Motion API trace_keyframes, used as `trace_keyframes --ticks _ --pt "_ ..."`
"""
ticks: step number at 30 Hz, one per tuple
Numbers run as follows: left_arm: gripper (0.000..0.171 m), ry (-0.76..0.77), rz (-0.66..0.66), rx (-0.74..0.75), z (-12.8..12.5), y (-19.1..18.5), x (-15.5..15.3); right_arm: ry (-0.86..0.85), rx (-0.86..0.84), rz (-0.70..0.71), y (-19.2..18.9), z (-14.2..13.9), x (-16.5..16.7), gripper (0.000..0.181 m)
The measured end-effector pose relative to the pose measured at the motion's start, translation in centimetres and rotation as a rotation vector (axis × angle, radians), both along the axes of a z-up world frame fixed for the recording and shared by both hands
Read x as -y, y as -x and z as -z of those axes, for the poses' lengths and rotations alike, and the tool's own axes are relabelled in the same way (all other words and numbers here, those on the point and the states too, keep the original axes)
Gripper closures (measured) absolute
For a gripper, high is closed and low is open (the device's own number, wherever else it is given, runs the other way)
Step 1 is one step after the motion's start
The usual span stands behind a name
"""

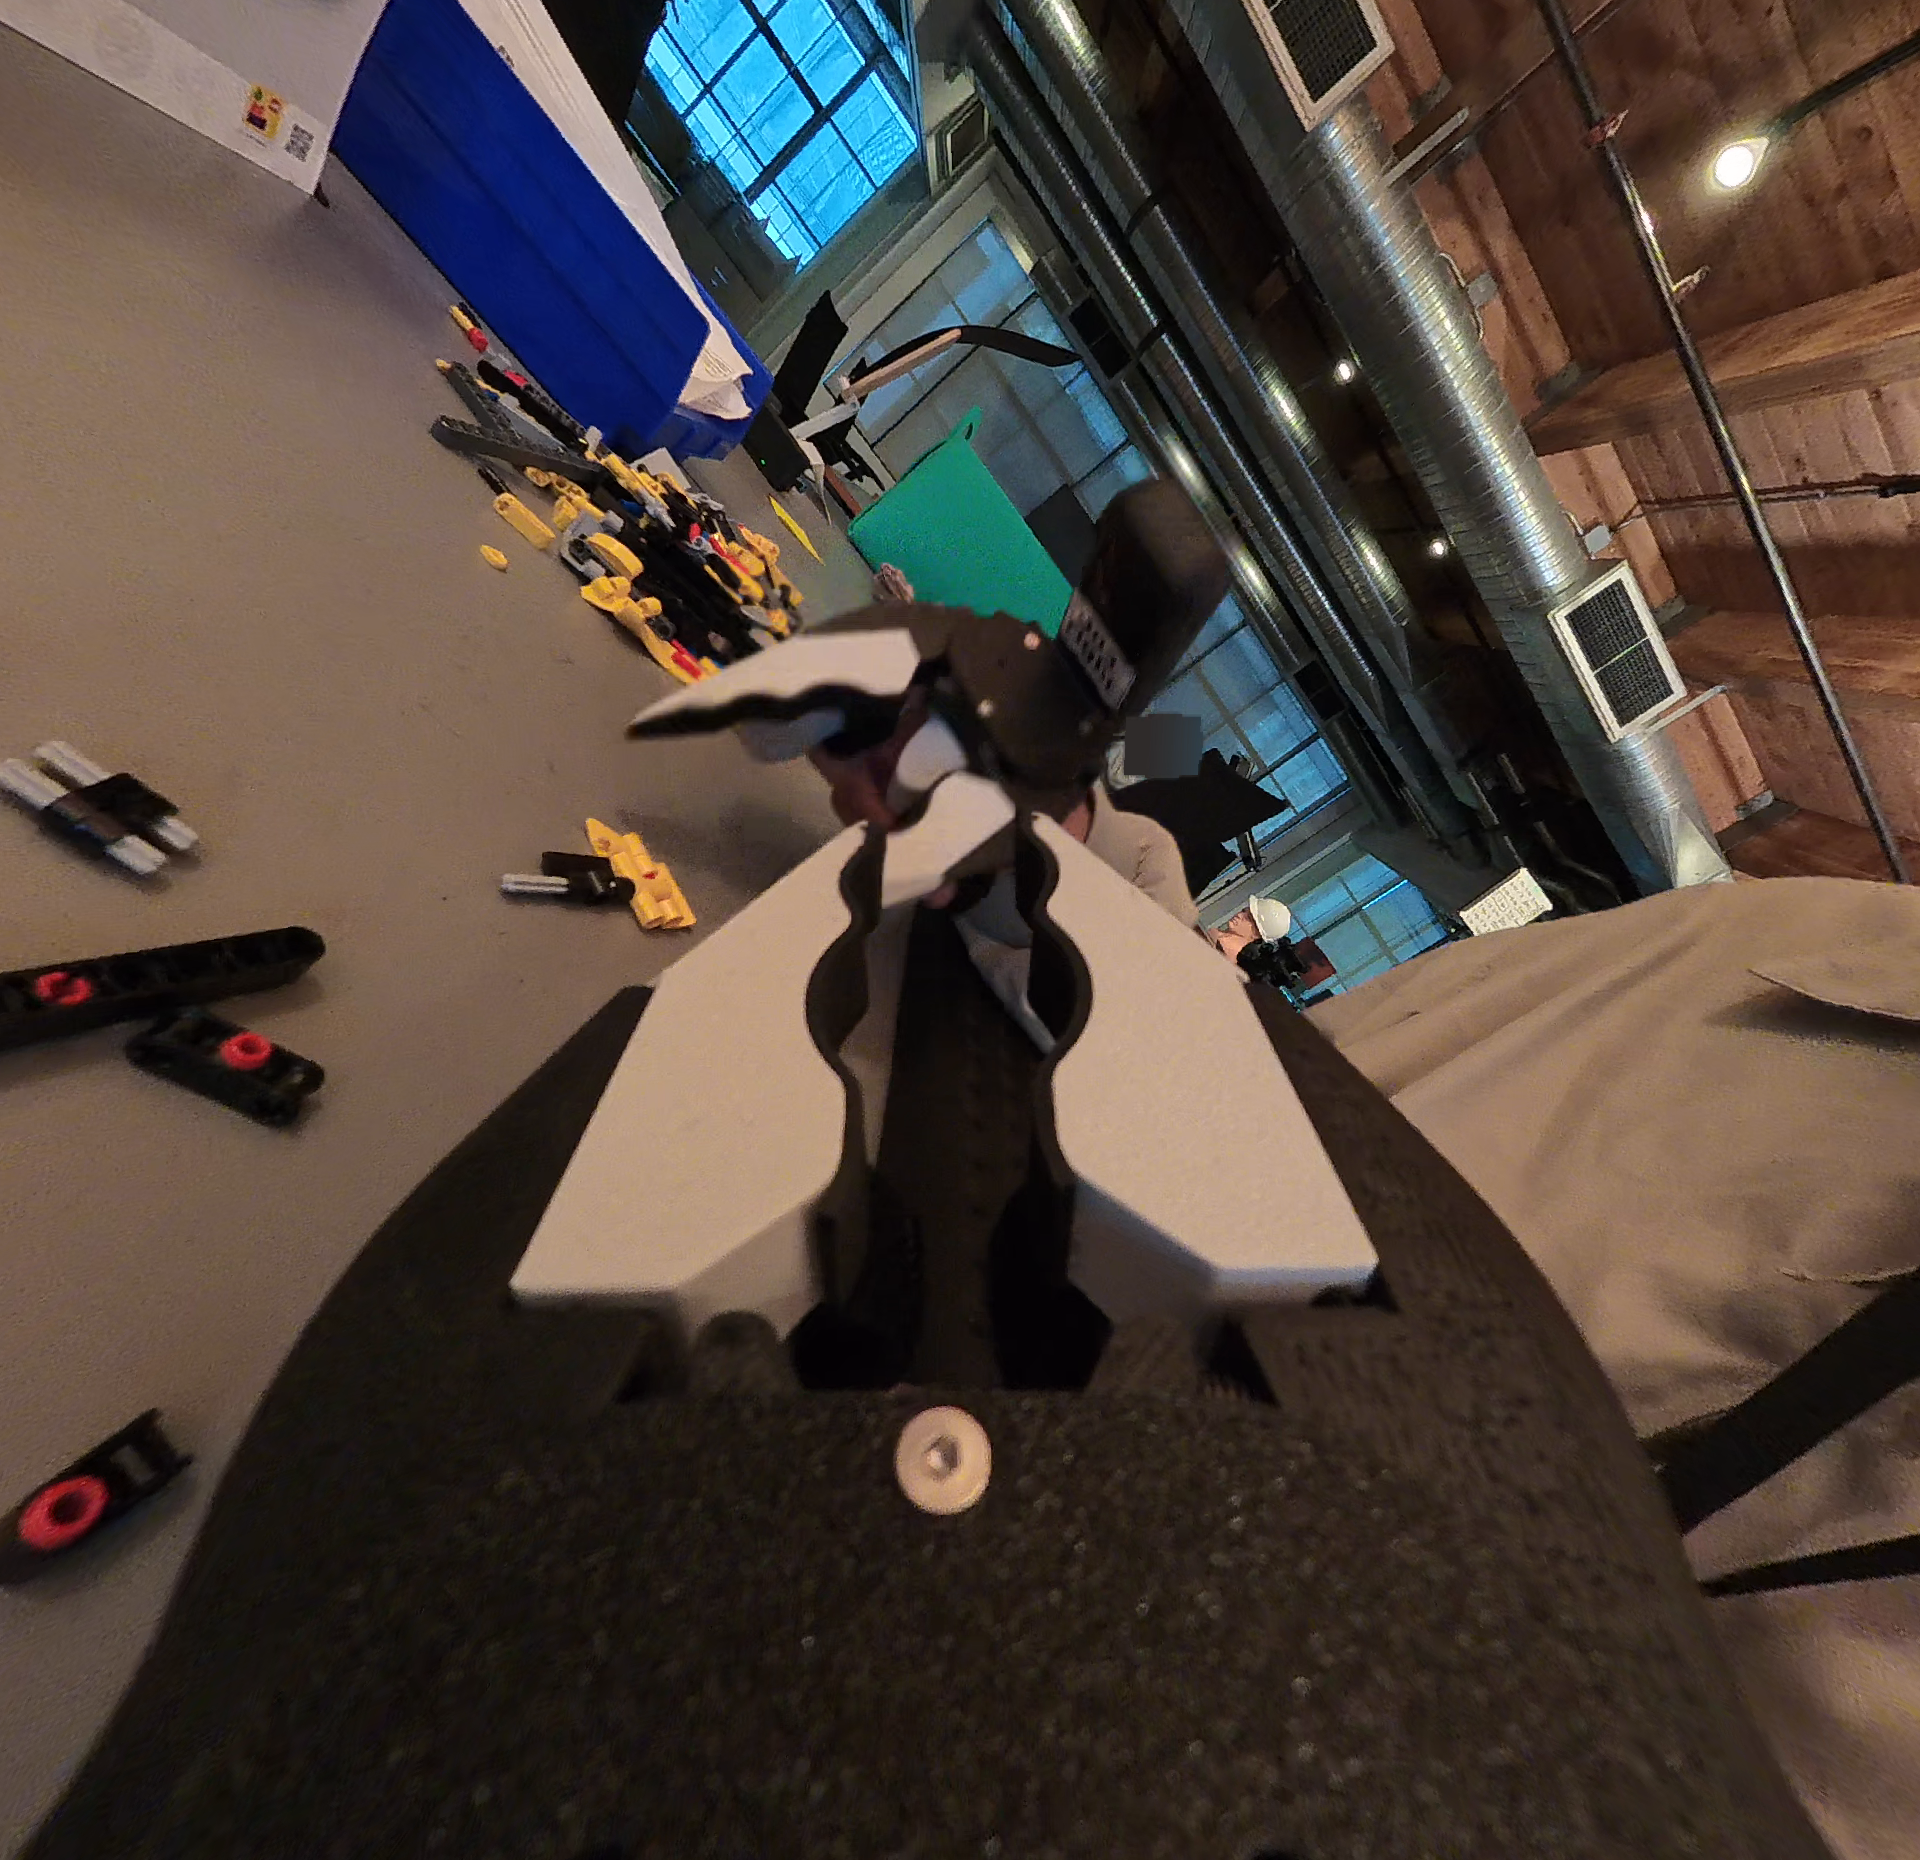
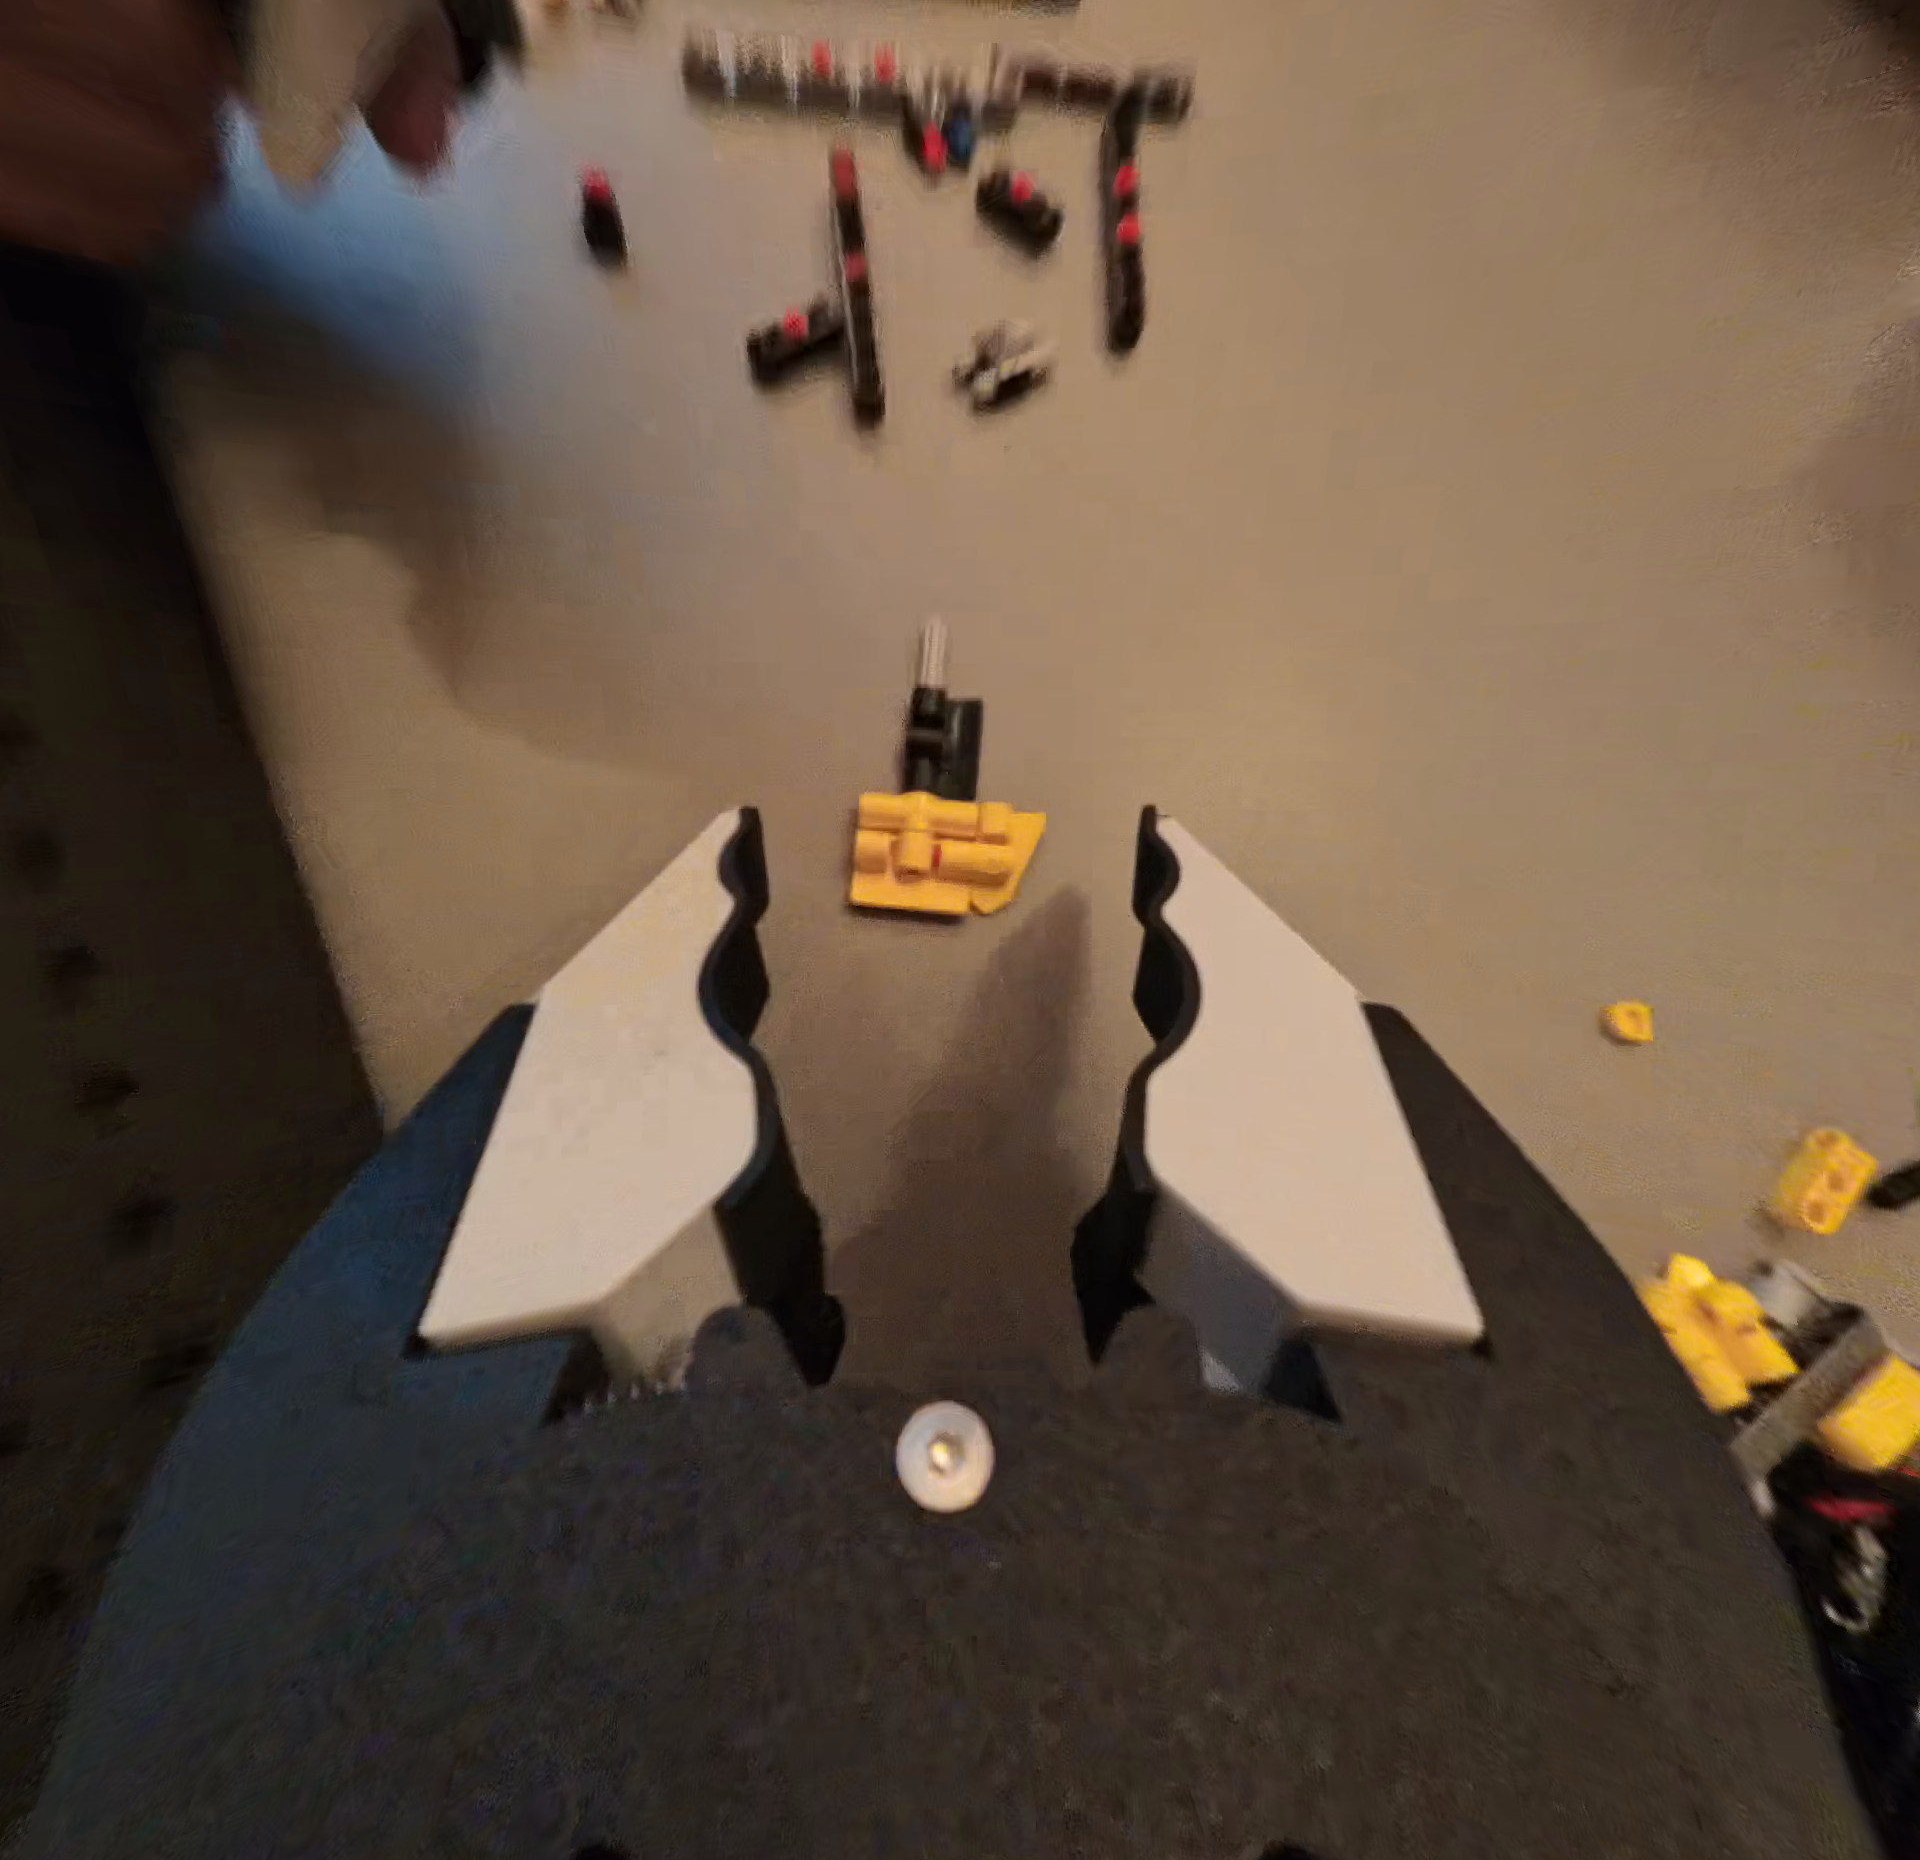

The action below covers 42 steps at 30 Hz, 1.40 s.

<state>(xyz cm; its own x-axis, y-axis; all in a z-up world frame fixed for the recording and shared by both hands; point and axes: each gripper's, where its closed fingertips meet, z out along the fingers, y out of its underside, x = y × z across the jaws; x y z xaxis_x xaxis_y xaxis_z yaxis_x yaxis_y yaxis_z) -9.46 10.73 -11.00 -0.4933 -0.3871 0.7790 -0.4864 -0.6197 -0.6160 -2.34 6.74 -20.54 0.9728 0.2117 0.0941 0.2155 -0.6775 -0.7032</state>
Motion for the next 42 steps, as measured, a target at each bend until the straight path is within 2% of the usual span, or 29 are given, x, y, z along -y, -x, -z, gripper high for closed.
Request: trace_keyframes --ticks 1,2,4,5,9,11,13,15,20,21,23,25,27,30,33,35,36,39,42 --pt "0.147 0.003 -0.001 0.000 0.0 0.0 0.0 0.044 0.042 -0.001 0.0 1.2 0.0 0.112" --pt "0.147 0.006 -0.002 -0.001 0.0 0.0 -0.1 0.020 0.022 0.000 0.5 1.0 -0.4 0.120" --pt "0.147 0.010 -0.003 -0.005 0.0 0.0 -0.1 0.028 0.045 0.026 -0.1 1.3 -0.4 0.147" --pt "0.147 0.010 -0.003 -0.009 0.1 0.0 -0.1 0.013 0.033 0.038 -0.2 1.3 -0.5 0.149" --pt "0.147 -0.006 -0.012 -0.044 0.7 -0.4 -0.1 -0.005 -0.060 0.054 0.2 1.1 -1.1 0.150" --pt "0.147 -0.023 -0.044 -0.074 1.3 -0.8 -0.5 -0.097 -0.049 0.063 0.6 -0.5 -2.3 0.150" --pt "0.140 -0.036 -0.101 -0.120 2.1 -1.4 -1.4 -0.285 0.039 0.048 1.5 -3.8 -3.7 0.151" --pt "0.134 -0.038 -0.135 -0.126 2.2 -1.6 -2.1 -0.401 0.142 0.070 2.3 -6.3 -4.6 0.151" --pt "0.135 -0.076 -0.090 -0.049 1.1 -1.1 -0.9 -0.506 0.289 0.037 5.5 -8.0 -6.3 0.150" --pt "0.138 -0.079 -0.095 -0.029 0.8 -1.0 -0.9 -0.524 0.295 0.030 6.1 -8.2 -6.6 0.150" --pt "0.164 -0.097 -0.121 -0.019 0.7 -1.0 -1.4 -0.541 0.307 0.004 7.1 -8.4 -6.8 0.150" --pt "0.164 -0.107 -0.122 -0.022 0.8 -0.9 -1.5 -0.542 0.307 0.006 7.1 -8.4 -6.8 0.150" --pt "0.164 -0.118 -0.117 -0.029 1.0 -0.9 -1.4 -0.543 0.228 0.012 7.2 -8.3 -6.7 0.150" --pt "0.165 -0.052 -0.072 0.016 -0.1 -0.3 -1.2 -0.733 -0.054 0.035 7.1 -11.9 -4.9 0.156" --pt "0.165 -0.045 -0.025 0.080 -1.2 0.5 -0.4 -0.665 -0.518 0.036 6.2 -11.9 -4.2 0.144" --pt "0.165 -0.058 0.027 0.123 -1.8 1.1 0.7 -0.593 -0.838 -0.070 7.7 -12.1 -3.9 0.144" --pt "0.165 -0.085 0.041 0.128 -1.7 1.2 1.2 -0.554 -0.922 -0.104 8.3 -12.1 -3.9 0.146" --pt "0.165 -0.119 0.057 0.139 -1.6 1.3 1.8 -0.501 -0.978 -0.136 9.0 -11.5 -3.9 0.172" --pt "0.165 -0.137 0.043 0.127 -1.3 1.1 1.7 -0.472 -0.999 -0.123 8.6 -11.1 -4.0 0.175"
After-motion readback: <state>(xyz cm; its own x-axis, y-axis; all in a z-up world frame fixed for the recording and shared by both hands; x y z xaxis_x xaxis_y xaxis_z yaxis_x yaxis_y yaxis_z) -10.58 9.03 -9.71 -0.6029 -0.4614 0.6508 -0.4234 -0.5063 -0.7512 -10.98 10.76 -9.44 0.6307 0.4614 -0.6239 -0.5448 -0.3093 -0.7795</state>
